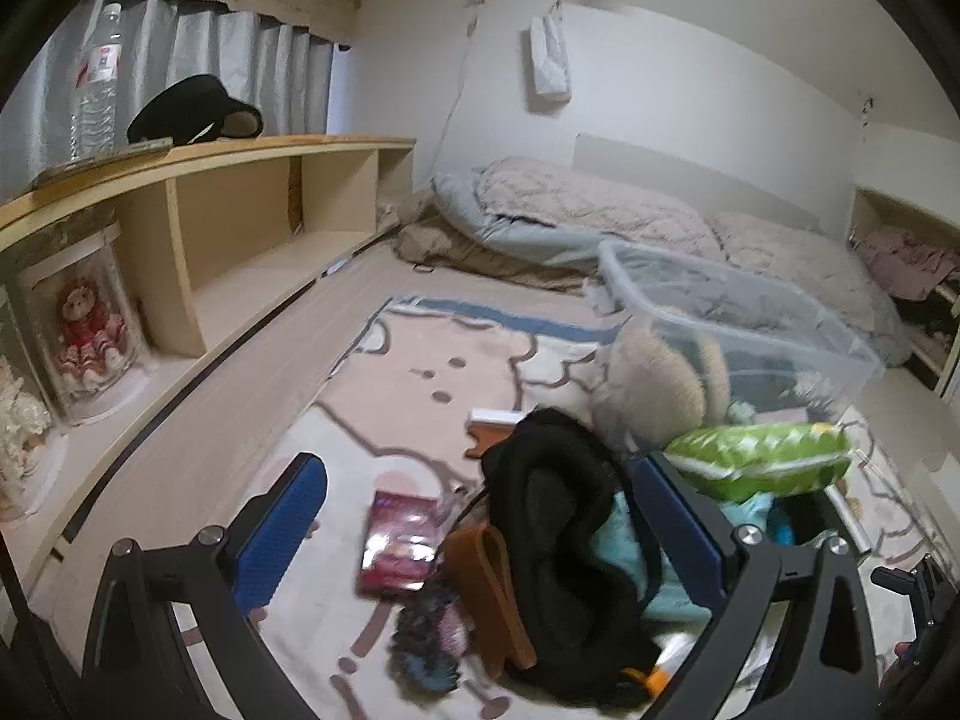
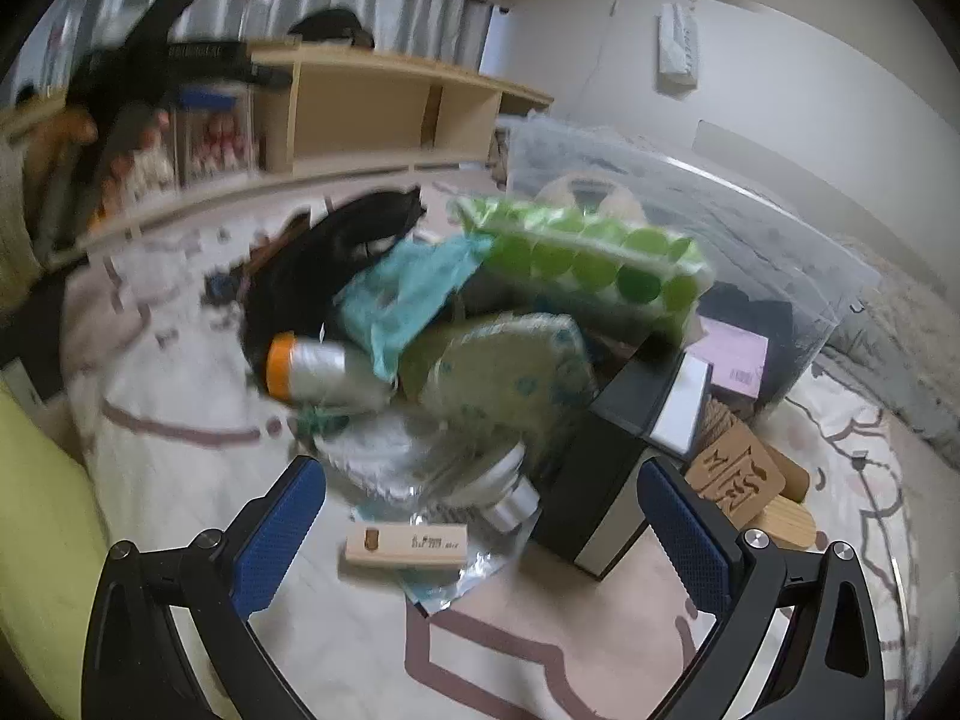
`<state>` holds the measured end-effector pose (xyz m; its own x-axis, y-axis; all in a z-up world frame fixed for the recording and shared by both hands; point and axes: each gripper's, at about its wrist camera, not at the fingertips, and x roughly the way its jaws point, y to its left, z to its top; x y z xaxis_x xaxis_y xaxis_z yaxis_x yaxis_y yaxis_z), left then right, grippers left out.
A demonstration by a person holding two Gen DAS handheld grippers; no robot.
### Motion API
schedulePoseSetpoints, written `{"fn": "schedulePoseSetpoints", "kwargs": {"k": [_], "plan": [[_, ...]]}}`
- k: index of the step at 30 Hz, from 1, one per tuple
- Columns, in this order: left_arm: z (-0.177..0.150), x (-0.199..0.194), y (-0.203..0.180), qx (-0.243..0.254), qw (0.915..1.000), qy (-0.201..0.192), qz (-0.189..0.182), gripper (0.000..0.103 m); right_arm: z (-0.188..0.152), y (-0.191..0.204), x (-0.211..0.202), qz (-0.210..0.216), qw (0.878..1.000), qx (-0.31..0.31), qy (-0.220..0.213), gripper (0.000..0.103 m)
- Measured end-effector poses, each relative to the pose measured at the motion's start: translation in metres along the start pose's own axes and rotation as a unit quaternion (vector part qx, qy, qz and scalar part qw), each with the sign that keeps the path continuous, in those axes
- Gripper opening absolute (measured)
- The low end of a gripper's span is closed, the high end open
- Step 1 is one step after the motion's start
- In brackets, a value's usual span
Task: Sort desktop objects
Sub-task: 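Lower the right tool toward the white matchbox while the left tool nears the crocheted pouch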
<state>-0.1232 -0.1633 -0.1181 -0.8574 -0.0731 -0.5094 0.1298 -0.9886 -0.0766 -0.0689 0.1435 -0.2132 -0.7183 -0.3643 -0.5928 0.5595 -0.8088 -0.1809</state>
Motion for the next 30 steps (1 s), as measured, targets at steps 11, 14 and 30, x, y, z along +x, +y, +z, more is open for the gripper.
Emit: {"fn": "schedulePoseSetpoints", "kwargs": {"k": [11,14,30], "plan": [[-0.024,0.023,0.032,0.003,0.9976,0.044,0.053,0.103,-0.027,0.024,0.033,0.011,0.997,-0.029,0.064,0.103],[-0.035,0.033,0.038,0.009,0.9956,0.064,0.067,0.103,-0.035,0.029,0.041,0.009,0.996,-0.041,0.083,0.103],[-0.081,0.084,0.041,0.055,0.9763,0.181,0.105,0.103,-0.045,0.001,0.057,0.091,0.986,0.03,0.137,0.103]]}}
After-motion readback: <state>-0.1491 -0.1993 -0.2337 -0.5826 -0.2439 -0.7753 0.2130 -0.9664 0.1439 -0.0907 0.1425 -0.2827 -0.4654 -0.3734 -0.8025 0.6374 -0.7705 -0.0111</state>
